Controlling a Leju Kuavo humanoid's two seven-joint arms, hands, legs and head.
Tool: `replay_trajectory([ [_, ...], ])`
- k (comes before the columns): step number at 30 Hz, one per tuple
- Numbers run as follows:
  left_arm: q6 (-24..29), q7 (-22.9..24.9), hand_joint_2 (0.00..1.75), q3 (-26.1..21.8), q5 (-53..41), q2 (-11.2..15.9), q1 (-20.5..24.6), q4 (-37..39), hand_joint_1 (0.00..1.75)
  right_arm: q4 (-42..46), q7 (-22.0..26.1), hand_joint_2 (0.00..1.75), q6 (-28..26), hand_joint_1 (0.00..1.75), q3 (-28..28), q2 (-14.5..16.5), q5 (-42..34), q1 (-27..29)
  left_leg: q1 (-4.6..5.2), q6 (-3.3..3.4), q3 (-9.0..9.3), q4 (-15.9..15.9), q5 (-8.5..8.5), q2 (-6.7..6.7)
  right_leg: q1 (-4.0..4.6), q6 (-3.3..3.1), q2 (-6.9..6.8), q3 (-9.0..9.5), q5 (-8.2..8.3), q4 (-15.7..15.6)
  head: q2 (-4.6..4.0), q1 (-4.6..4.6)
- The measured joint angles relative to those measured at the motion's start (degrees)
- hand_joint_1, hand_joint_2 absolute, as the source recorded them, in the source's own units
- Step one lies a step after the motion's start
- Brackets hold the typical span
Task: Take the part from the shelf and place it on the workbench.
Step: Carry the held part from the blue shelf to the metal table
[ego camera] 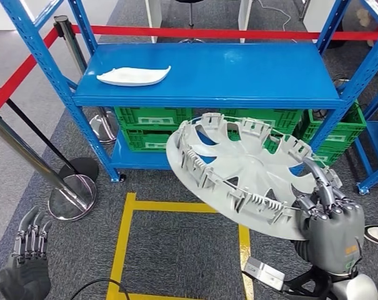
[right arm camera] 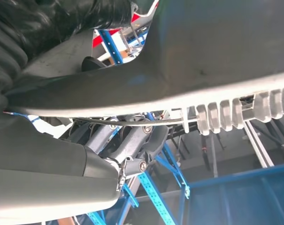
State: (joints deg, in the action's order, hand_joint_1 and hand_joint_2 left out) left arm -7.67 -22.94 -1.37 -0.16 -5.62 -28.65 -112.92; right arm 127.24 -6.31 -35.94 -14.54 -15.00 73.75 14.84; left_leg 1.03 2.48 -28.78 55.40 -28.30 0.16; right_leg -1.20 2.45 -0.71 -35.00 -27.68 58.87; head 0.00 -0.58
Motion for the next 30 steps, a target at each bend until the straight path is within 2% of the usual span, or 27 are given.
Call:
replay_trajectory([
  [1,-0.07,0.11,0.00,-0.06,-0.01,-0.21,0.34,0.01,0.00,-0.02,-0.03,1.75,0.07,1.75,-0.01,-0.13,-0.30,-0.09,-0.21,0.23,-0.34,-0.51,0.71,0.13,0.07,0.21,0.24,-0.77,-1.93,1.64,0.00,0.09],
  [2,-0.12,0.26,0.00,-0.09,-0.01,-0.39,0.71,0.02,0.00,-0.05,-0.06,1.75,0.13,1.75,0.01,-0.28,-0.60,-0.23,-0.39,0.35,-0.82,-0.62,1.19,0.25,0.03,0.38,0.43,-1.80,-4.57,4.38,0.00,0.22],
  [3,-0.13,0.41,0.00,-0.11,-0.02,-0.52,1.01,0.03,0.00,-0.07,-0.06,1.75,0.19,1.75,0.05,-0.44,-0.84,-0.39,-0.44,0.45,-1.62,-0.35,1.57,0.26,-0.01,0.58,0.55,-2.84,-7.03,7.83,0.00,0.34],
  [4,-0.11,0.53,0.00,-0.10,-0.02,-0.66,1.23,0.03,0.00,-0.09,-0.05,1.75,0.22,1.75,0.10,-0.57,-1.00,-0.50,-0.48,0.38,-2.51,0.12,1.90,0.32,-0.07,0.82,0.58,-3.55,-8.73,11.31,0.00,0.40],
  [5,-0.07,0.59,0.00,-0.09,-0.02,-0.77,1.37,0.03,0.00,-0.11,-0.03,1.75,0.25,1.75,0.15,-0.66,-1.11,-0.57,-0.55,0.22,-3.47,0.66,2.22,0.38,-0.15,1.10,0.58,-3.66,-9.09,13.70,0.00,0.44],
  [6,-0.01,0.63,0.00,-0.09,-0.02,-0.84,1.47,0.03,0.00,-0.12,-0.02,1.75,0.27,1.75,0.20,-0.75,-1.20,-0.60,-0.69,0.00,-4.46,1.25,2.54,0.44,-0.26,1.41,0.57,-3.02,-8.25,14.49,0.00,0.44],
  [7,0.05,0.66,0.00,-0.08,-0.02,-0.91,1.58,0.03,0.00,-0.12,-0.01,1.75,0.28,1.75,0.26,-0.86,-1.26,-0.60,-0.90,-0.30,-5.52,1.93,2.84,0.48,-0.43,1.77,0.56,-1.46,-6.59,13.41,0.00,0.45],
  [8,0.14,0.68,0.00,-0.08,-0.02,-0.95,1.69,0.03,0.00,-0.12,-0.01,1.75,0.29,1.75,0.32,-0.96,-1.31,-0.62,-1.13,-0.65,-6.58,2.72,3.12,0.49,-0.68,2.22,0.54,0.84,-5.06,10.71,0.00,0.47],
  [9,0.27,0.73,0.00,-0.08,0.01,-0.97,1.78,0.03,0.00,-0.13,-0.01,1.75,0.31,1.75,0.36,-1.04,-1.36,-0.68,-1.20,-1.02,-7.62,3.57,3.35,0.45,-0.81,2.75,0.56,3.52,-4.61,7.25,0.00,0.59],
  [10,0.48,0.79,0.00,-0.07,0.05,-0.97,1.86,0.02,0.00,-0.12,0.02,1.75,0.33,1.75,0.40,-1.11,-1.48,-0.74,-1.20,-1.38,-8.49,4.42,3.58,0.39,-0.89,2.79,0.62,5.65,-4.87,4.10,0.01,0.67],
  [11,0.80,0.86,0.00,-0.04,0.12,-0.96,1.90,0.02,0.00,-0.12,0.06,1.75,0.45,1.75,0.44,-1.16,-1.66,-0.77,-1.07,-1.67,-9.09,5.07,3.88,0.31,-0.92,2.64,0.66,6.82,-5.60,1.95,0.01,0.71],
  [12,1.20,0.96,0.00,0.01,0.21,-0.93,1.92,0.01,0.00,-0.12,0.12,1.75,0.62,1.75,0.52,-1.20,-1.90,-0.80,-0.92,-1.87,-9.44,5.38,4.30,0.23,-0.78,2.19,0.71,7.18,-6.21,0.96,0.01,0.68],
  [14,2.12,1.10,0.00,0.18,0.45,-0.78,1.93,0.02,0.00,-0.15,0.27,1.75,1.08,1.75,0.74,-1.31,-2.44,-0.81,-0.97,-2.17,-9.81,5.48,4.77,0.13,-0.82,0.74,0.53,6.02,-5.73,0.94,0.00,0.52],
  [15,2.55,1.20,0.00,0.28,0.60,-0.64,1.92,0.03,0.00,-0.17,0.35,1.75,1.25,1.75,0.86,-1.37,-2.66,-0.85,-1.06,-2.37,-10.07,5.90,3.69,0.12,-0.80,0.04,0.43,5.42,-5.21,1.01,0.00,0.44],
  [16,2.92,1.26,0.00,0.39,0.73,-0.50,1.92,0.03,0.00,-0.19,0.43,1.75,1.37,1.75,0.97,-1.44,-2.83,-0.88,-1.15,-2.63,-10.41,7.24,1.42,0.10,-0.82,-0.56,0.32,4.70,-4.58,1.01,0.00,0.36],
  [18,3.45,1.36,0.00,0.63,0.93,-0.28,1.97,0.02,0.00,-0.19,0.51,1.75,1.46,1.75,1.21,-1.54,-3.20,-0.82,-1.25,-3.06,-11.03,12.91,-5.13,0.10,-0.66,-1.31,0.24,3.36,-3.15,1.04,0.00,0.17],
  [19,3.61,1.37,0.00,0.75,0.98,-0.19,2.00,0.02,0.00,-0.19,0.52,1.75,1.47,1.75,1.35,-1.57,-3.35,-0.76,-1.27,-3.11,-11.13,16.41,-7.55,0.10,-0.52,-1.45,0.20,2.59,-2.39,1.09,0.00,0.13],
  [20,3.76,1.40,0.00,0.89,1.03,-0.10,2.02,0.02,0.00,-0.19,0.55,1.75,1.48,1.75,1.51,-1.62,-3.51,-0.69,-1.26,-3.02,-10.87,19.12,-8.58,0.10,-0.35,-1.59,0.17,1.75,-1.64,1.16,0.00,0.14],
  [21,3.90,1.44,0.00,1.05,1.06,-0.01,2.02,0.02,0.00,-0.19,0.57,1.75,1.48,1.75,1.66,-1.66,-3.63,-0.64,-1.21,-2.79,-10.04,20.40,-8.25,0.09,-0.15,-1.67,0.15,0.79,-0.93,1.24,0.00,0.14],
  [22,4.02,1.46,0.00,1.20,1.11,0.09,2.03,0.02,0.00,-0.18,0.61,1.75,1.48,1.75,1.79,-1.70,-3.73,-0.63,-1.10,-2.37,-8.39,19.77,-6.89,0.07,0.08,-1.72,0.15,-0.14,-0.24,1.29,0.00,0.13],
  [23,4.13,1.48,0.00,1.34,1.16,0.16,2.04,0.01,0.00,-0.16,0.65,1.75,1.48,1.75,1.91,-1.76,-3.84,-0.62,-0.88,-1.72,-5.90,17.20,-5.33,0.04,0.29,-1.77,0.17,-0.97,0.43,1.31,0.00,0.14],
  [24,4.21,1.48,0.00,1.44,1.21,0.23,2.07,-0.03,0.00,-0.14,0.68,1.75,1.48,1.75,2.01,-1.81,-3.92,-0.61,-0.52,-0.85,-2.69,13.22,-4.42,-0.04,0.39,-1.79,0.19,-1.61,1.06,1.31,0.00,0.17],
  [25,4.25,1.48,0.00,1.50,1.25,0.28,2.09,-0.13,0.00,-0.12,0.70,1.75,1.47,1.75,2.12,-1.86,-3.97,-0.60,-0.09,0.05,0.66,8.41,-4.30,-0.11,0.50,-1.72,0.22,-2.06,1.67,1.29,0.00,0.16],
  [26,4.26,1.48,0.00,1.53,1.26,0.31,2.18,-0.22,0.00,-0.10,0.71,1.75,1.47,1.75,2.20,-1.91,-4.00,-0.57,0.31,0.57,3.18,4.49,-4.69,-0.19,0.48,-1.50,0.21,-2.35,2.32,1.18,0.00,0.20],
  [27,4.27,1.48,0.00,1.56,1.27,0.33,2.25,-0.33,0.00,-0.10,0.72,1.75,1.49,1.75,2.26,-1.96,-4.02,-0.57,0.69,0.85,4.63,1.91,-5.06,-0.25,0.33,-1.18,0.16,-2.50,3.01,0.94,0.00,0.17],
  [29,4.36,1.50,0.00,1.63,1.30,0.37,2.36,-0.42,0.00,-0.11,0.78,1.75,1.60,1.75,2.31,-2.05,-4.27,-0.60,0.87,0.81,4.62,0.11,-4.12,-0.18,0.11,-0.40,0.11,-2.77,4.28,0.23,0.00,0.15],
  [30,4.44,1.51,0.00,1.70,1.33,0.40,2.37,-0.43,0.00,-0.11,0.83,1.75,1.72,1.75,2.31,-2.11,-4.46,-0.62,0.80,0.93,4.02,-0.23,-3.16,-0.03,0.04,-0.13,0.19,-3.02,3.83,0.21,0.00,0.14],
])
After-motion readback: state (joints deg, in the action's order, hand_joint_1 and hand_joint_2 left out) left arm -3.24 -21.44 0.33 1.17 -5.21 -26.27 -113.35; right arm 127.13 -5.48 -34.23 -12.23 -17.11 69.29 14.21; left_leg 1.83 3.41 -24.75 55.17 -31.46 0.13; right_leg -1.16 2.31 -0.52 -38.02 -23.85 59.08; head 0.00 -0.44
